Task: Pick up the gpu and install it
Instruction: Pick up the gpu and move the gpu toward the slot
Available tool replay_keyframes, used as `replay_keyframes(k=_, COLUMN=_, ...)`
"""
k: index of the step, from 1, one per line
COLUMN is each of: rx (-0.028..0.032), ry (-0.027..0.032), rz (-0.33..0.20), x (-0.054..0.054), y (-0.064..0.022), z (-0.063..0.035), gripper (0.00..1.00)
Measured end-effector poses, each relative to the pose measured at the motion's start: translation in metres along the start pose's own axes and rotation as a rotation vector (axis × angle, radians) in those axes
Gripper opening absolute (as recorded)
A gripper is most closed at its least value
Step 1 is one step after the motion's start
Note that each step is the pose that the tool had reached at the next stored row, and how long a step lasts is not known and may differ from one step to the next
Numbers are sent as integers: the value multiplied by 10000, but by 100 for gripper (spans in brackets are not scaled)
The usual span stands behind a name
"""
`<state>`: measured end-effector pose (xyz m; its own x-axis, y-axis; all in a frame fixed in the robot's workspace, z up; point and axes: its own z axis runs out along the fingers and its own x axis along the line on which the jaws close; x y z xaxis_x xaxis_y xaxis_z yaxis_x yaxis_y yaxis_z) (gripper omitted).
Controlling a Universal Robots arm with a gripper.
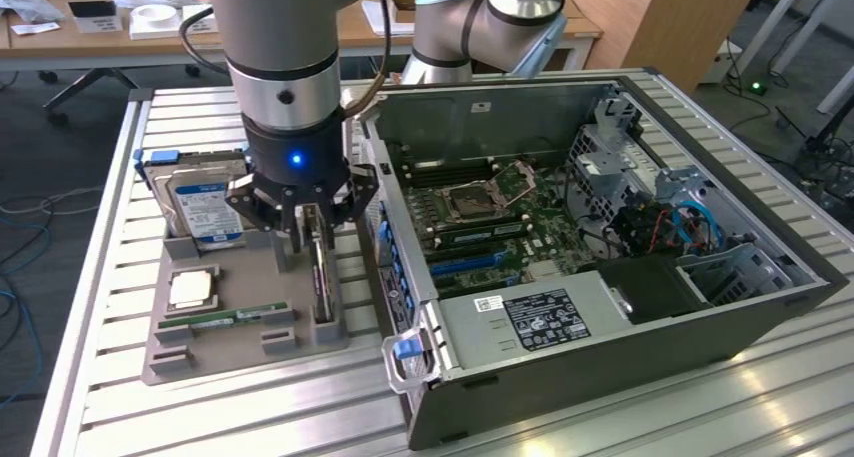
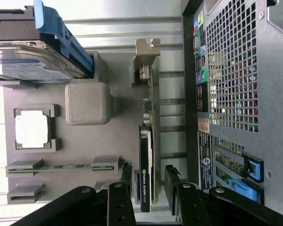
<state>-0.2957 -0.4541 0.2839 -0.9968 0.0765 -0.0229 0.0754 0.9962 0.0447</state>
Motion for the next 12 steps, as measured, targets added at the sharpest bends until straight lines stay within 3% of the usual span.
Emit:
replay_keyframes(k=5, rx=-4, ry=-2, rz=0, x=1, y=-2, z=45, gripper=42)
replay_keyframes(k=8, rx=-3, ry=-1, rz=0, x=3, y=-6, z=142, gripper=42)
replay_keyframes(k=12, rx=-4, ry=-1, rz=-1, x=-3, y=-7, z=156, gripper=42)
